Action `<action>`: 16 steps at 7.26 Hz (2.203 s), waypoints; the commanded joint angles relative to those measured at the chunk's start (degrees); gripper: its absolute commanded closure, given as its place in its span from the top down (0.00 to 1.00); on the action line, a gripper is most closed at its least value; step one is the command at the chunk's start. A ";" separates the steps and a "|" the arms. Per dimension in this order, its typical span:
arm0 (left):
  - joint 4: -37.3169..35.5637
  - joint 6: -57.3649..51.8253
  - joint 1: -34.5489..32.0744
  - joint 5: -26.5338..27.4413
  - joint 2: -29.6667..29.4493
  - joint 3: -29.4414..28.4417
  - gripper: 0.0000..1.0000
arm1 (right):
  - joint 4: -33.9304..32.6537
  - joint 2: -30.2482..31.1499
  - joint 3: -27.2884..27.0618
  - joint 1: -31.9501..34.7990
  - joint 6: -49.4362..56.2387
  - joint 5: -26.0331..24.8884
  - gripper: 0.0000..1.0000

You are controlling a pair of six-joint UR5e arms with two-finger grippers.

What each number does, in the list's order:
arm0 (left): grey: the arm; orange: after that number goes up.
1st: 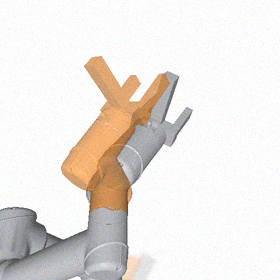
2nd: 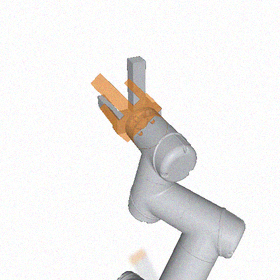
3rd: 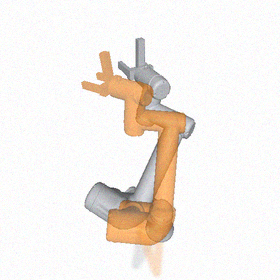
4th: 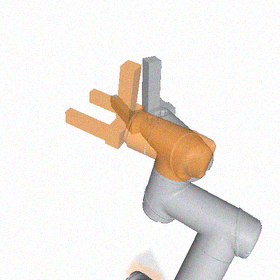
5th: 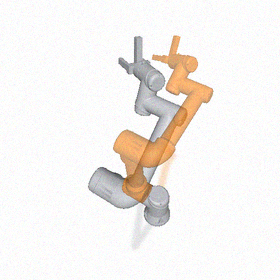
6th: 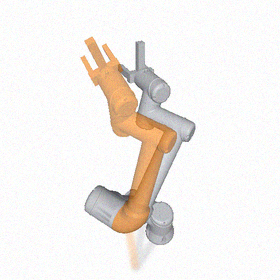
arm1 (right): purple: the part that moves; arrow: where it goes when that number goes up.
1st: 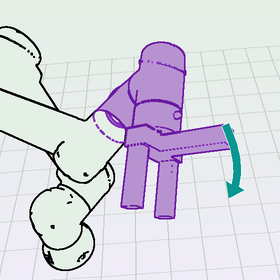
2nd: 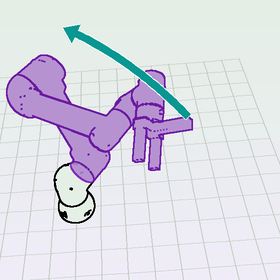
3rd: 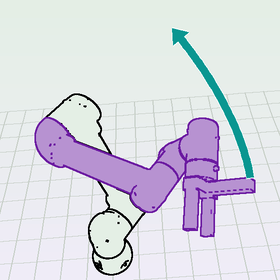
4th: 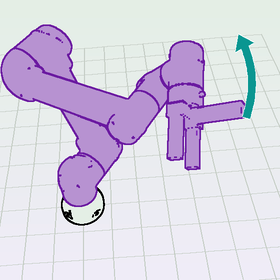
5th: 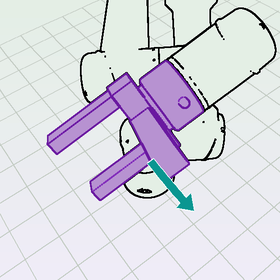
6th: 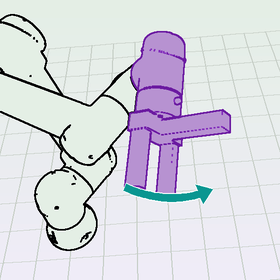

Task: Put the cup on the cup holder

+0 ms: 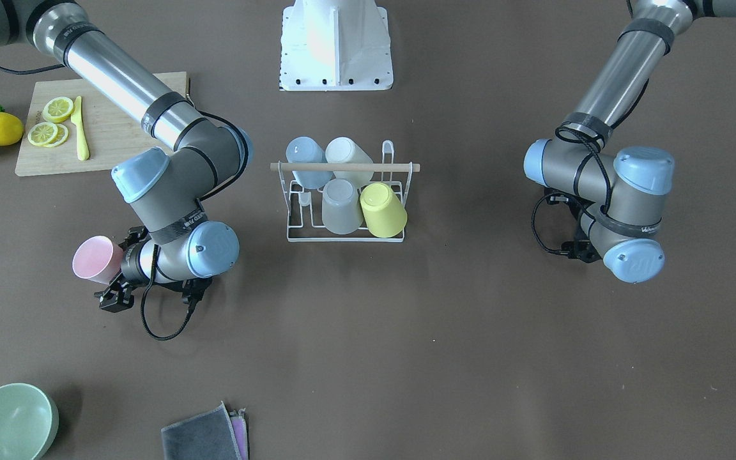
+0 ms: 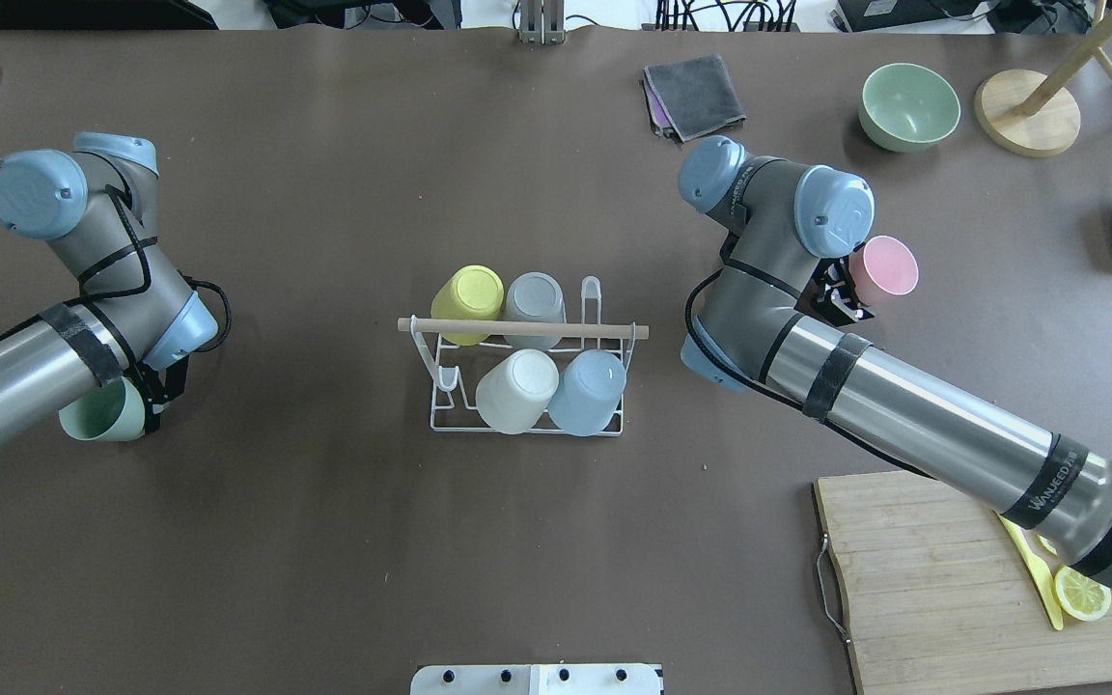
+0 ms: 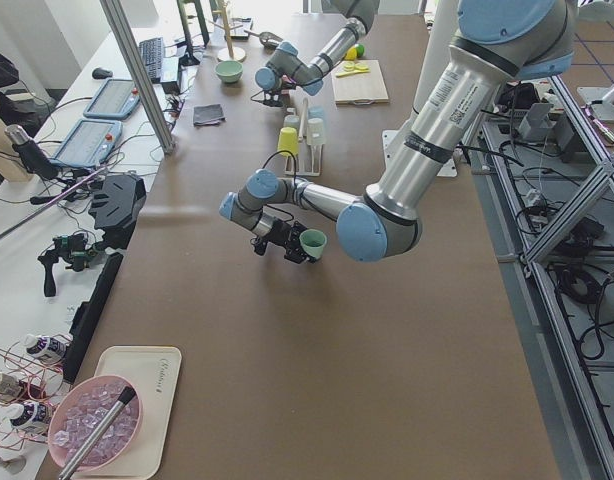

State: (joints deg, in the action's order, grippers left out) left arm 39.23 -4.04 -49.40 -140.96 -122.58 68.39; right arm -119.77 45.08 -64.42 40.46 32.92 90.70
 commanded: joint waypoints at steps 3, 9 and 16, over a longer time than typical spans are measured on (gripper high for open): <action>-7.64 -0.87 -0.43 0.68 -0.46 5.59 0.00 | 0.50 1.58 -1.14 0.23 0.12 0.00 0.99; -16.20 -5.27 -8.23 11.03 -0.29 27.20 0.00 | -0.55 1.24 -1.68 0.05 -1.99 -0.96 0.00; 10.73 7.52 -9.31 22.12 4.00 44.62 0.00 | 1.28 0.89 -2.90 5.58 -1.80 -1.14 0.00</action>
State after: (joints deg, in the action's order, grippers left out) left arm 44.21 0.54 -58.70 -119.78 -120.46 110.18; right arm -119.28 46.02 -66.65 44.52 31.71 89.42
